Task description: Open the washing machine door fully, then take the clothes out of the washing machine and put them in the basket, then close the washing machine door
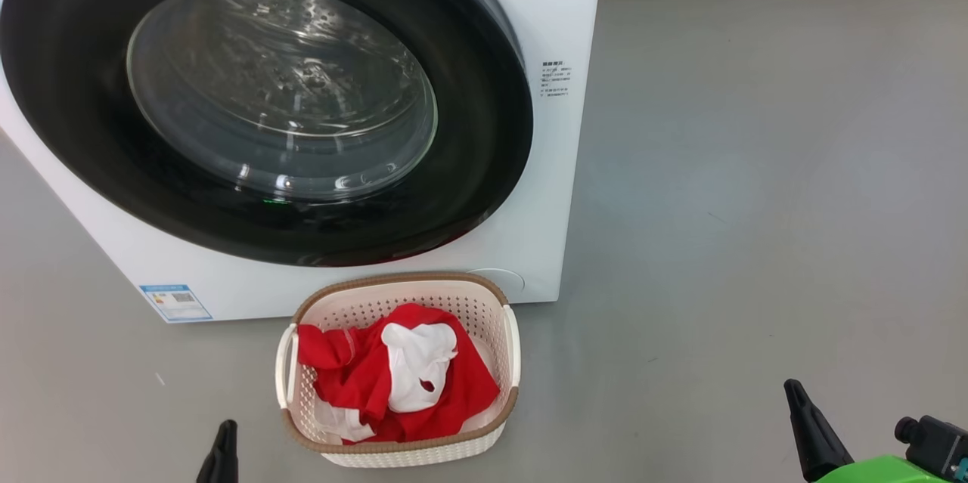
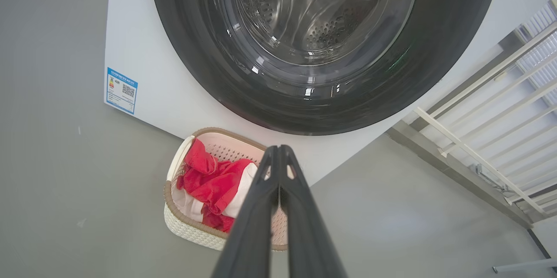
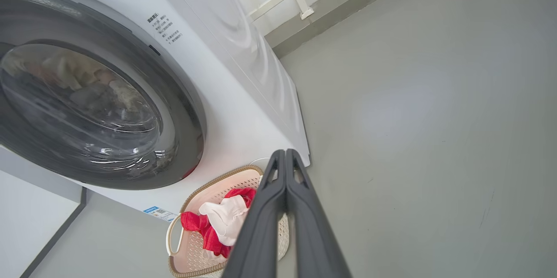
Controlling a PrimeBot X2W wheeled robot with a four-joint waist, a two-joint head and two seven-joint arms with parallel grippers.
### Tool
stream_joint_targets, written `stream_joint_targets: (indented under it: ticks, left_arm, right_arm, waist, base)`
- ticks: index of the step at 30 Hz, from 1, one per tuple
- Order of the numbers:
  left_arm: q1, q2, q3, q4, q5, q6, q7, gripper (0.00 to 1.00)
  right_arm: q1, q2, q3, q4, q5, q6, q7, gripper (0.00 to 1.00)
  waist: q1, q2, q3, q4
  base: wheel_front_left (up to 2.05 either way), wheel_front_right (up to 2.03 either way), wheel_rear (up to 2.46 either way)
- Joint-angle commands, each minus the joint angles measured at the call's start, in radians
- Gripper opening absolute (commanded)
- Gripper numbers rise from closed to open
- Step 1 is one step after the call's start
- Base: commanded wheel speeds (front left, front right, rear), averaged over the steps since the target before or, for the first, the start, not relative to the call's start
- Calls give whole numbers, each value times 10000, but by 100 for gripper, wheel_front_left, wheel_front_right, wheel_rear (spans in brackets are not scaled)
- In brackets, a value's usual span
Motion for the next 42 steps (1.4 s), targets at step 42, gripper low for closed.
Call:
stream_joint_targets:
  ticks: [42]
  left_arm:
    - [-1041, -54, 389, -243, -4373, -45, 1189, 0]
  right_arm:
    - [-1115, 137, -462, -640, 4084, -25, 1234, 0]
  waist:
    - [-1, 0, -60, -17]
  base:
    - [0, 0, 0]
